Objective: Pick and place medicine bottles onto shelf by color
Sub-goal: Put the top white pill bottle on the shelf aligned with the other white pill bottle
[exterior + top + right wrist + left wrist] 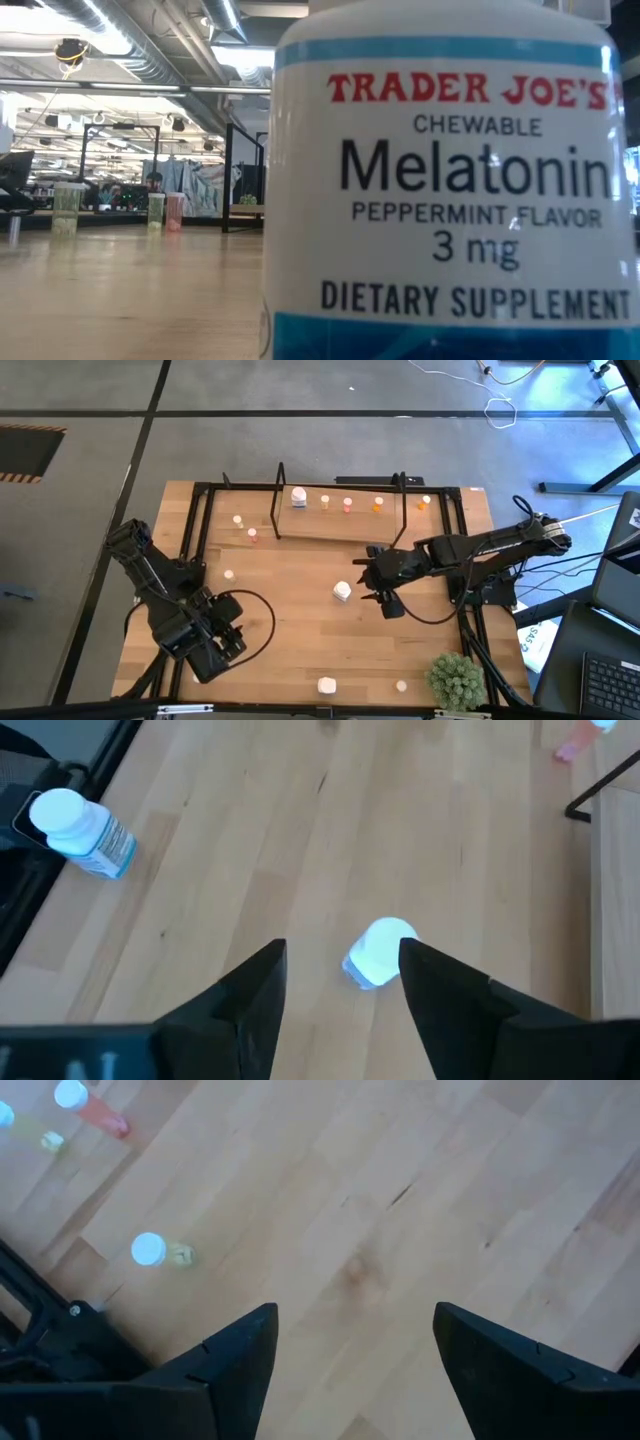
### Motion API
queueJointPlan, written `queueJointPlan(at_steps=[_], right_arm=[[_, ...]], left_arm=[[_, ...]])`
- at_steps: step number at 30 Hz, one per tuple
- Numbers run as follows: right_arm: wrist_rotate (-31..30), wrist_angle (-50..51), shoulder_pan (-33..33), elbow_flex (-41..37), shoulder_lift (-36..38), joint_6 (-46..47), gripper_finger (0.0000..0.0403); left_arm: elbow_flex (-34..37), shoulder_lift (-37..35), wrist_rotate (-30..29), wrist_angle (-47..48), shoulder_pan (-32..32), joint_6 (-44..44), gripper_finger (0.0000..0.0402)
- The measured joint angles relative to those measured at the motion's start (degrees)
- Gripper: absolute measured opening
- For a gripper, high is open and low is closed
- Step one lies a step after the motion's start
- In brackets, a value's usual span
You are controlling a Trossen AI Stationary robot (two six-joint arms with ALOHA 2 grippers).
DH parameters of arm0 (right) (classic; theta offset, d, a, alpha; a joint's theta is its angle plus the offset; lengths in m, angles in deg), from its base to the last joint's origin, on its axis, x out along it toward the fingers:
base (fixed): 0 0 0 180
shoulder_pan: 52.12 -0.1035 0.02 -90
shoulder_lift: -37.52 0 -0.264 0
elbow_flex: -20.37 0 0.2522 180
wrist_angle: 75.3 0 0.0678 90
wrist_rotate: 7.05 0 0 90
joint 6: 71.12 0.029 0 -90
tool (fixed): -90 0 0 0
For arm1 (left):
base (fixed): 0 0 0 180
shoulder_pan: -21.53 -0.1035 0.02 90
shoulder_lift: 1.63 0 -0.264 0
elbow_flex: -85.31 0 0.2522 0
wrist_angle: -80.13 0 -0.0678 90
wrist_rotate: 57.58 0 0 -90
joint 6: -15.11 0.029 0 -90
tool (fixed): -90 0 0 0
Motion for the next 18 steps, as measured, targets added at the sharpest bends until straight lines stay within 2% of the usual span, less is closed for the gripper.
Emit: queueJointPlan(at_steps=[4, 9, 16, 18], right_arm=[[0.0, -0.1, 0.0, 0.0, 0.0, 0.4, 0.0197], [-0.5, -1.2, 0.0, 0.0, -0.3, 8.2, 0.0197], [-13.6, -1.2, 0.0, 0.0, -2.9, 23.3, 0.0197], [-15.1, -1.3, 0.1, 0.0, -4.3, 27.1, 0.0197]], left_arm=[[0.0, 0.0, 0.0, 0.0, 0.0, -0.5, 0.0263], [0.0, 0.0, 0.0, 0.0, 0.0, -1.3, 0.0263], [0.0, 0.0, 0.0, 0.0, 0.0, -1.5, 0.0263], [0.0, 0.0, 0.0, 0.0, 0.0, -1.5, 0.0263]])
